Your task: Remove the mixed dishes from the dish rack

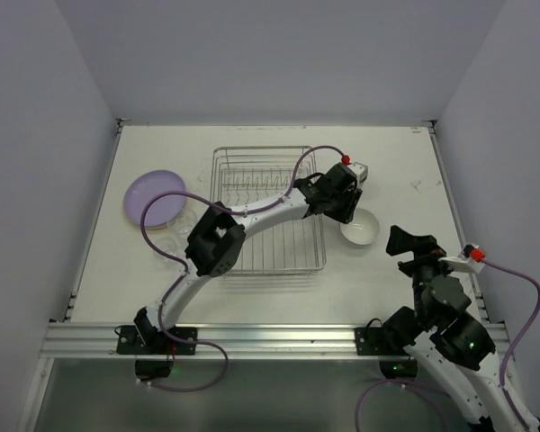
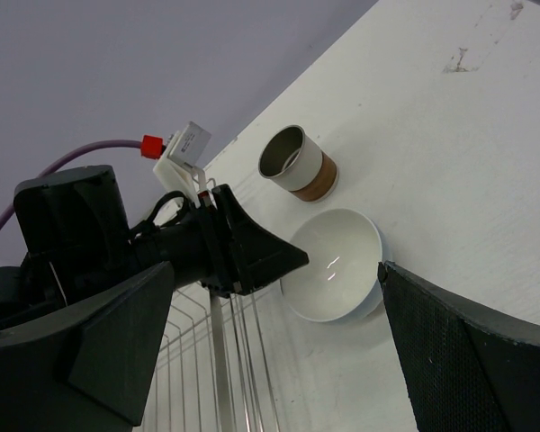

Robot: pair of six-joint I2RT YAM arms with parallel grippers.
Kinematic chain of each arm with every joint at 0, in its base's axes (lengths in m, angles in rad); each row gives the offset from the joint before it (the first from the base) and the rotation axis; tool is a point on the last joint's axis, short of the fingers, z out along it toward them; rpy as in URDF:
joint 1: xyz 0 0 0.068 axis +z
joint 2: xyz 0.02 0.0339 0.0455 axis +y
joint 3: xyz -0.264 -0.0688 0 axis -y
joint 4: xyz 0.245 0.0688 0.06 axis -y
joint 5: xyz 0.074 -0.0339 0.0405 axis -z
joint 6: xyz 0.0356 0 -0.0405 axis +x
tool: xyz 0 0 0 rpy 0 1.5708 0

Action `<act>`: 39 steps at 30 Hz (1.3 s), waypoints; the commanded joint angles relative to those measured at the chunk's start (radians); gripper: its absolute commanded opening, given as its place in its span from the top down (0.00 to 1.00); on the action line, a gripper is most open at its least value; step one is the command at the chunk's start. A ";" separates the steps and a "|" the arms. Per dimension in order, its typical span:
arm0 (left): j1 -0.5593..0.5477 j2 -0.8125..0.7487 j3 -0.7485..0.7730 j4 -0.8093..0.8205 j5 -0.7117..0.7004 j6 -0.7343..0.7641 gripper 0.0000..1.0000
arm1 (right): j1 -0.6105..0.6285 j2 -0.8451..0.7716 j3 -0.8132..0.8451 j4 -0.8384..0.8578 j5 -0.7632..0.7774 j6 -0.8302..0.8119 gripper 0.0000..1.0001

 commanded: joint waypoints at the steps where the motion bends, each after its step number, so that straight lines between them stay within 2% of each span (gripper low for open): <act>1: -0.006 -0.050 0.042 0.001 -0.030 0.025 0.55 | 0.001 -0.090 -0.005 0.022 0.027 0.026 0.01; 6: -0.006 -0.075 0.044 -0.002 -0.071 0.043 0.54 | 0.001 -0.090 -0.006 0.022 0.025 0.026 0.01; 13: 0.012 -0.075 0.151 -0.054 -0.123 0.113 0.52 | 0.001 -0.090 -0.006 0.022 0.024 0.025 0.01; 20: 0.023 -0.151 0.097 -0.001 -0.149 0.195 0.47 | 0.001 -0.088 -0.008 0.022 0.025 0.026 0.01; 27: 0.022 -0.344 -0.083 0.103 -0.171 0.220 0.44 | 0.000 -0.078 -0.014 0.031 0.021 0.025 0.01; 32: 0.020 -0.519 -0.290 0.214 -0.139 0.217 0.41 | 0.001 -0.071 -0.016 0.057 -0.016 -0.015 0.01; 36: 0.022 -0.712 -0.458 0.304 -0.136 0.208 0.22 | 0.000 -0.102 -0.028 0.086 -0.038 -0.043 0.01; 39: 0.022 -0.831 -0.567 0.358 -0.142 0.199 0.13 | 0.001 -0.116 -0.036 0.103 -0.059 -0.066 0.01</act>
